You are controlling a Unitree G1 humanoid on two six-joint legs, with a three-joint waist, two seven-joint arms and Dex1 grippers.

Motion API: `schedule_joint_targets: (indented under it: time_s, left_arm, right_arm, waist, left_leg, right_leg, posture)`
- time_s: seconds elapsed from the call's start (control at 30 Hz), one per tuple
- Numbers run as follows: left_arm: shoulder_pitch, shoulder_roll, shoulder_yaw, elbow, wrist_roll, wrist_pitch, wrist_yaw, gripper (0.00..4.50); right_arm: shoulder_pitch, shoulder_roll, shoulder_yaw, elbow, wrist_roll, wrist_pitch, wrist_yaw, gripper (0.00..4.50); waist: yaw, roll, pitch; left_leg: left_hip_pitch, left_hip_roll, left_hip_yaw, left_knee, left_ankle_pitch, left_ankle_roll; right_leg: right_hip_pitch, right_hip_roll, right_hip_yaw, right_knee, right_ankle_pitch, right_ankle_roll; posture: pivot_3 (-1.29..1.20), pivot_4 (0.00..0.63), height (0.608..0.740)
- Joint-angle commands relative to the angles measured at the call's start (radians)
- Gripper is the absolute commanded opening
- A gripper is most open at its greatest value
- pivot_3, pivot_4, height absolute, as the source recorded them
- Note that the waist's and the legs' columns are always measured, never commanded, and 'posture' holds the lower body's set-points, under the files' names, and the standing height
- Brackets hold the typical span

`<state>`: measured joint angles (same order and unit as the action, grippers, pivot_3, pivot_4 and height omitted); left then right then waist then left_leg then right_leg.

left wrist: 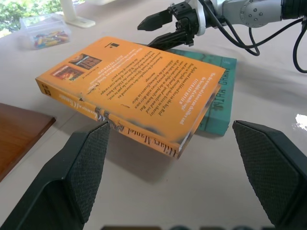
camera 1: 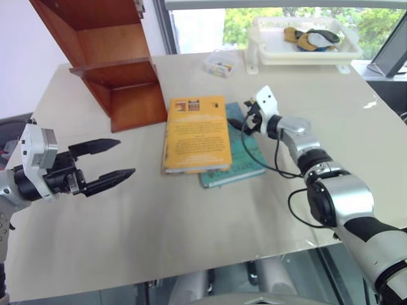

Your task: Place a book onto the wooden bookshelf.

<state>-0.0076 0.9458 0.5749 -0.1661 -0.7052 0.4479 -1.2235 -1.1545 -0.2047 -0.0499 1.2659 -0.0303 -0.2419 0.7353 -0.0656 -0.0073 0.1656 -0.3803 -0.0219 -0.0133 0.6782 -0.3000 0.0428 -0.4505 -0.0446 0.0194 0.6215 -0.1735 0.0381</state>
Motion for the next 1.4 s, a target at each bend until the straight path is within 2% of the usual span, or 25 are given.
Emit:
schedule_joint_targets:
  time_s: [0.03,0.17,0.27,0.43,0.5,0.67,0.87,1.07,1.4]
  left_arm:
    - [-0.033,-0.005,-0.036,0.058,0.012,-0.002,0.011,4.42]
    - [-0.136,-0.030,-0.097,0.182,-0.002,0.057,0.043,4.42]
    - [-0.202,-0.047,-0.148,0.269,-0.005,0.098,0.027,4.42]
    - [-0.373,-0.078,-0.268,0.522,0.072,0.131,0.030,4.42]
    - [-0.460,-0.100,-0.294,0.625,0.068,0.187,0.018,4.42]
    - [-0.654,-0.162,-0.318,0.859,0.052,0.357,-0.014,4.42]
    - [-0.785,-0.228,-0.362,1.015,0.068,0.504,-0.100,4.42]
    - [-0.885,-0.276,-0.436,1.205,0.157,0.556,-0.186,4.42]
    - [-0.967,-0.391,-0.353,1.409,0.202,0.529,-0.130,4.42]
  right_arm:
    - [0.018,-0.076,-0.027,-0.057,0.026,-0.025,0.026,4.50]
    - [0.084,-0.188,-0.062,-0.168,0.086,0.015,0.122,4.50]
    - [0.199,-0.267,-0.076,-0.378,0.150,0.111,0.222,4.50]
    - [0.616,-0.481,-0.090,-1.070,0.357,0.448,0.429,4.50]
    - [0.763,-0.556,-0.132,-1.298,0.467,0.563,0.460,4.50]
    - [0.972,-0.656,-0.264,-1.625,0.653,0.754,0.430,4.50]
    - [1.042,-0.686,-0.351,-1.770,0.732,0.849,0.335,4.50]
    - [1.069,-0.697,-0.376,-1.822,0.758,0.867,0.288,4.50]
    - [1.093,-0.699,-0.389,-1.847,0.779,0.855,0.266,4.50]
  waist:
    - [0.002,0.000,0.000]
    - [0.009,0.000,0.000]
    - [0.011,0.000,0.000]
    - [0.035,0.001,-0.001]
    - [0.050,0.001,-0.001]
    - [0.048,-0.005,-0.001]
    - [0.054,-0.010,-0.002]
    - [0.054,-0.011,-0.002]
    - [0.058,-0.012,-0.001]
  left_leg:
    - [0.000,0.000,0.000,0.000,0.000,0.000]
    - [0.000,-0.001,-0.001,0.000,0.000,0.000]
    - [-0.001,-0.001,-0.001,0.000,0.000,0.000]
    - [-0.001,0.000,-0.003,0.001,0.000,0.001]
    - [-0.003,-0.001,-0.006,0.002,0.000,0.002]
    - [0.000,-0.001,0.000,0.010,-0.004,0.009]
    - [0.013,0.001,0.001,0.011,-0.004,0.009]
    - [0.013,0.001,0.002,0.011,-0.004,0.009]
    - [0.012,0.001,0.002,0.011,-0.005,0.009]
  right_leg:
    - [0.000,0.000,0.000,0.000,0.000,0.000]
    - [0.001,0.000,-0.001,0.000,0.000,0.000]
    - [0.001,0.000,-0.001,0.001,0.000,0.000]
    - [0.001,0.000,-0.003,0.003,0.000,0.000]
    - [0.001,0.003,-0.006,0.003,0.000,0.001]
    - [0.006,0.005,-0.003,0.003,0.000,0.002]
    - [0.016,0.007,-0.002,0.003,-0.001,0.002]
    - [0.016,0.008,0.000,0.003,-0.001,0.002]
    - [0.016,0.007,-0.001,0.002,-0.001,0.002]
  posture:
    - [0.00,0.150,0.740]
    - [0.00,0.150,0.740]
    - [0.00,0.150,0.740]
    - [0.00,0.150,0.740]
    - [0.00,0.150,0.740]
    - [0.00,0.150,0.740]
    - [0.00,0.150,0.740]
    - [0.00,0.150,0.740]
    - [0.00,0.150,0.740]
